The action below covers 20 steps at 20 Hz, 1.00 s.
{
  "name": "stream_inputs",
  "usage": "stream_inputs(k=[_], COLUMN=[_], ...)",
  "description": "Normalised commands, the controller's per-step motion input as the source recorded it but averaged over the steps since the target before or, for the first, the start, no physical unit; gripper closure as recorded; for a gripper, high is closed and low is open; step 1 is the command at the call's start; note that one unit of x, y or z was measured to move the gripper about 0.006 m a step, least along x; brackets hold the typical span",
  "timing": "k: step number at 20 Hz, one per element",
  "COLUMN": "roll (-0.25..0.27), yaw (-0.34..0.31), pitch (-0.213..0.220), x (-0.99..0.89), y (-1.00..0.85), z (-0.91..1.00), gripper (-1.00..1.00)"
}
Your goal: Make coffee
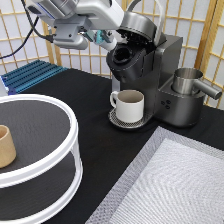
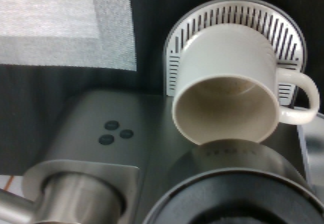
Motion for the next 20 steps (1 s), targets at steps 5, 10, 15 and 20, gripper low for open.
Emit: stream_inputs(k=[5, 10, 15, 20], roll=[-0.01, -0.019, -0.033, -0.004], yaw=[-0.018, -0.036, -0.049, -0.058], pitch=[-0.002, -0.013, 0.0, 0.0], x=[0.06, 0.06, 0.32, 0.31], y=[0.36, 0.34, 0.36, 0.16], z=[0.04, -0.08, 0.02, 0.0], gripper=[1.0, 1.0, 1.0, 1.0])
